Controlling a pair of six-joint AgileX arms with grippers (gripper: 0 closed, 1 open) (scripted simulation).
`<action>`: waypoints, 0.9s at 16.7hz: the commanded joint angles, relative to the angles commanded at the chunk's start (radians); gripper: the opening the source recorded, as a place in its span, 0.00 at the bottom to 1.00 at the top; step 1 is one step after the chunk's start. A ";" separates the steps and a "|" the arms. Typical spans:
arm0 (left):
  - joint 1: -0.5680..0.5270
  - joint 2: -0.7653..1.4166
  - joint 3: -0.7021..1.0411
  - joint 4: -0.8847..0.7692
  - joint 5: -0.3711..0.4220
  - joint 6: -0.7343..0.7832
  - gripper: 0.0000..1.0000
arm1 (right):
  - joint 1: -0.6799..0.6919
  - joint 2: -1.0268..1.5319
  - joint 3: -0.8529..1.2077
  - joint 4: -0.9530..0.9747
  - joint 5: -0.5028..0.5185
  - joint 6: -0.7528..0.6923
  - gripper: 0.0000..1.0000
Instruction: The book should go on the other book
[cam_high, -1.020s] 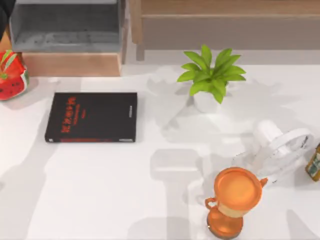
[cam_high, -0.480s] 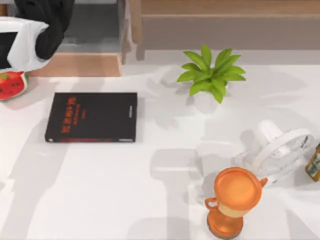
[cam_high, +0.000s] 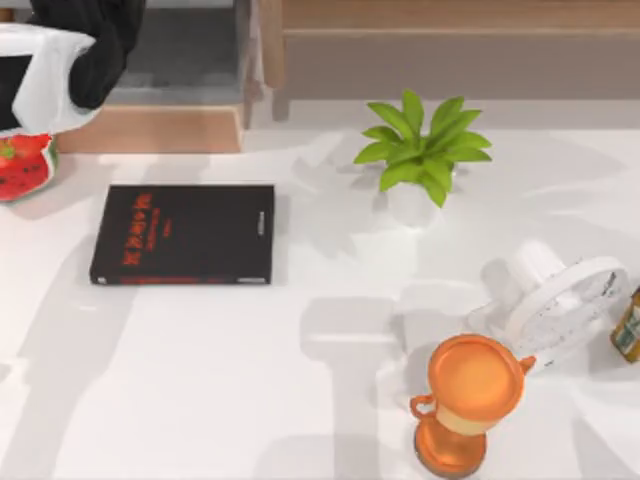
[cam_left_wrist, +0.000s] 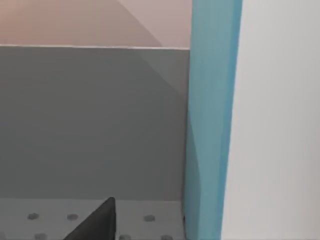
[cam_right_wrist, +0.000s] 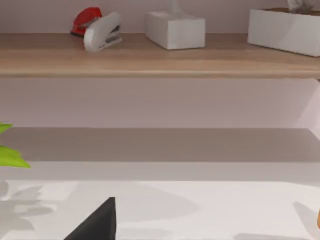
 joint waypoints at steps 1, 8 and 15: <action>0.006 0.000 0.021 -0.019 0.008 0.000 1.00 | 0.000 0.000 0.000 0.000 0.000 0.000 1.00; 0.022 0.106 0.131 -0.026 0.028 -0.001 1.00 | 0.000 0.000 0.000 0.000 0.000 0.000 1.00; 0.008 0.115 0.129 -0.011 0.013 -0.001 0.85 | 0.000 0.000 0.000 0.000 0.000 0.000 1.00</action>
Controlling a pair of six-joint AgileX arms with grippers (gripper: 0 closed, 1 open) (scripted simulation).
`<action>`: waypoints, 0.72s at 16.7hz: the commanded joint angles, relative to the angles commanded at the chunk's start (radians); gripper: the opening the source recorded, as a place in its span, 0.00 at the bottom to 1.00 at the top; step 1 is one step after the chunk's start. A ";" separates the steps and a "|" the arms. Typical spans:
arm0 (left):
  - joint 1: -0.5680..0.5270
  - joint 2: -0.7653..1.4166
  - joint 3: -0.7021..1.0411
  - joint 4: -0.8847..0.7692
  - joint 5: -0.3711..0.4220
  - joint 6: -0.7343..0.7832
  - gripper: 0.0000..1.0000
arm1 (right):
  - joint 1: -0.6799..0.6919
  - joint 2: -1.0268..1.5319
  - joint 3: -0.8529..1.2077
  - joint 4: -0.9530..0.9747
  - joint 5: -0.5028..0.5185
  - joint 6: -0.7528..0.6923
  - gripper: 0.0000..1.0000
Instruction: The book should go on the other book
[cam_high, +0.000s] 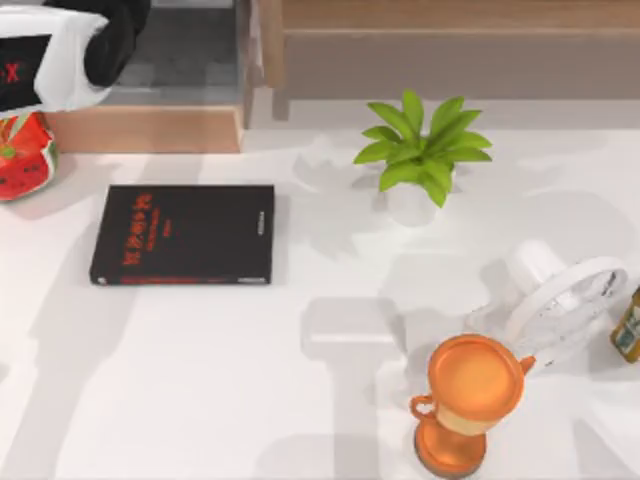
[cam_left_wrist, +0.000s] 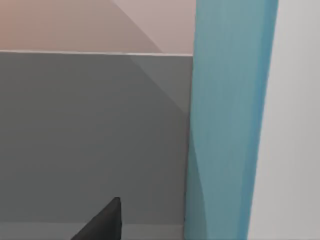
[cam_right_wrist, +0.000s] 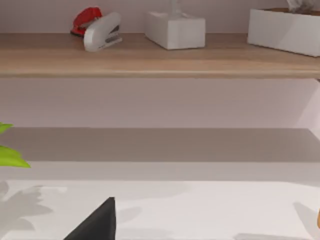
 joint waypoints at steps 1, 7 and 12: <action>0.000 0.000 0.000 0.000 0.000 0.000 0.77 | 0.000 0.000 0.000 0.000 0.000 0.000 1.00; 0.000 0.000 0.000 0.000 0.000 0.000 0.32 | 0.000 0.000 0.000 0.000 0.000 0.000 1.00; 0.000 0.000 0.000 0.000 0.000 0.000 0.00 | 0.000 0.000 0.000 0.000 0.000 0.000 1.00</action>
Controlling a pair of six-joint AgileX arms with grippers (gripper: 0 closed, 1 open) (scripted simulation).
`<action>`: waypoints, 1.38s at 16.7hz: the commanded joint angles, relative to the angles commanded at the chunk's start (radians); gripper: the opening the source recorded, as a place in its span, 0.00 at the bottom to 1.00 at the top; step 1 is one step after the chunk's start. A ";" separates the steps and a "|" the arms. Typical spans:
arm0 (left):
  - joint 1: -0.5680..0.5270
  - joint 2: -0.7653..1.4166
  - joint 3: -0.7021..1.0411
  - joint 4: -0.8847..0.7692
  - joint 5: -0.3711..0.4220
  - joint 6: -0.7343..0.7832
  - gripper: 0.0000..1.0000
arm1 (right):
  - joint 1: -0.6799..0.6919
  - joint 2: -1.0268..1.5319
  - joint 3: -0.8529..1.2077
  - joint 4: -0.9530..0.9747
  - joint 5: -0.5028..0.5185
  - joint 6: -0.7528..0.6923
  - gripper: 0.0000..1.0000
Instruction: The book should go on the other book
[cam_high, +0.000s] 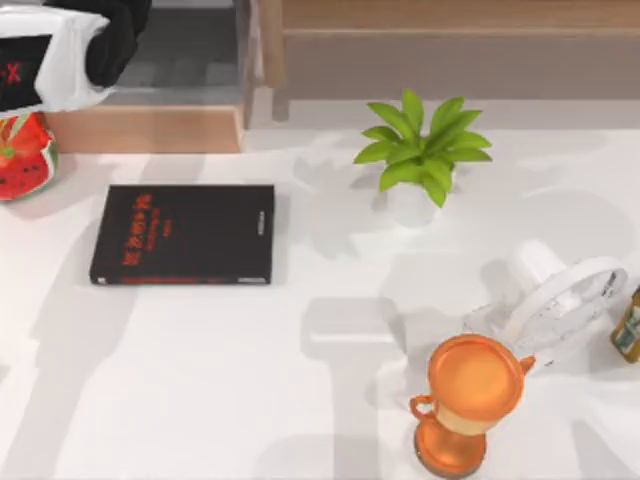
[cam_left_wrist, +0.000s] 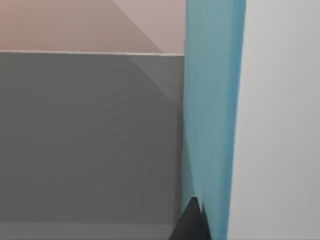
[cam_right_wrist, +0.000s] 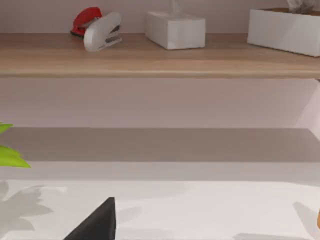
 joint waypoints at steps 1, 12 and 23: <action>0.000 0.000 0.000 0.000 0.000 0.000 0.00 | 0.000 0.000 0.000 0.000 0.000 0.000 1.00; 0.028 -0.019 -0.011 0.008 -0.061 0.034 0.00 | 0.000 0.000 0.000 0.000 0.000 0.000 1.00; -0.004 -0.049 -0.028 -0.020 -0.006 0.002 0.00 | 0.000 0.000 0.000 0.000 0.000 0.000 1.00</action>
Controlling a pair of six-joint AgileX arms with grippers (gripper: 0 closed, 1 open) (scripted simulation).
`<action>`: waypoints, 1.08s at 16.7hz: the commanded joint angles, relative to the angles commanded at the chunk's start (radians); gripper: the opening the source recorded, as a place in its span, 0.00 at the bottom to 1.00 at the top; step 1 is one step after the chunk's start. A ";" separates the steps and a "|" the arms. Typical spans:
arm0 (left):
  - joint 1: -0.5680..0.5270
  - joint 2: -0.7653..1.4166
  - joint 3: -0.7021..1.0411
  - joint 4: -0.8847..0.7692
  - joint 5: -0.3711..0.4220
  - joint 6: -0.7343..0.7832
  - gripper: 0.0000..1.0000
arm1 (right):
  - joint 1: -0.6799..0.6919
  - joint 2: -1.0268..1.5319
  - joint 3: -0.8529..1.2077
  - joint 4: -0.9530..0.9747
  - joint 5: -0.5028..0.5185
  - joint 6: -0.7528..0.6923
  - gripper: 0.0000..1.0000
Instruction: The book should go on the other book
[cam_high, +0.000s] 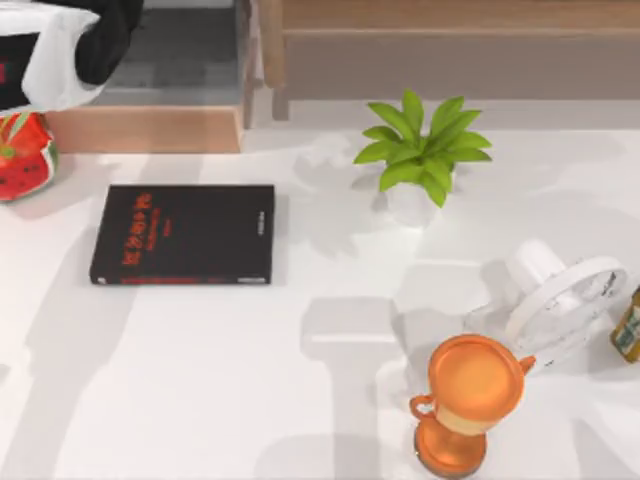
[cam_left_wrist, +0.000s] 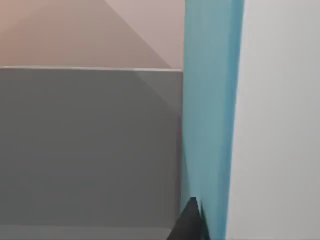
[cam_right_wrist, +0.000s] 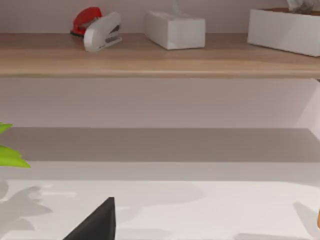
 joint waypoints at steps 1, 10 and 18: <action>0.000 0.000 0.000 0.000 0.000 0.000 0.00 | 0.000 0.000 0.000 0.000 0.000 0.000 1.00; -0.034 -0.160 -0.111 -0.013 -0.087 0.150 0.00 | 0.000 0.000 0.000 0.000 0.000 0.000 1.00; -0.161 -0.531 -0.543 -0.050 -0.243 0.830 0.00 | 0.000 0.000 0.000 0.000 0.000 0.000 1.00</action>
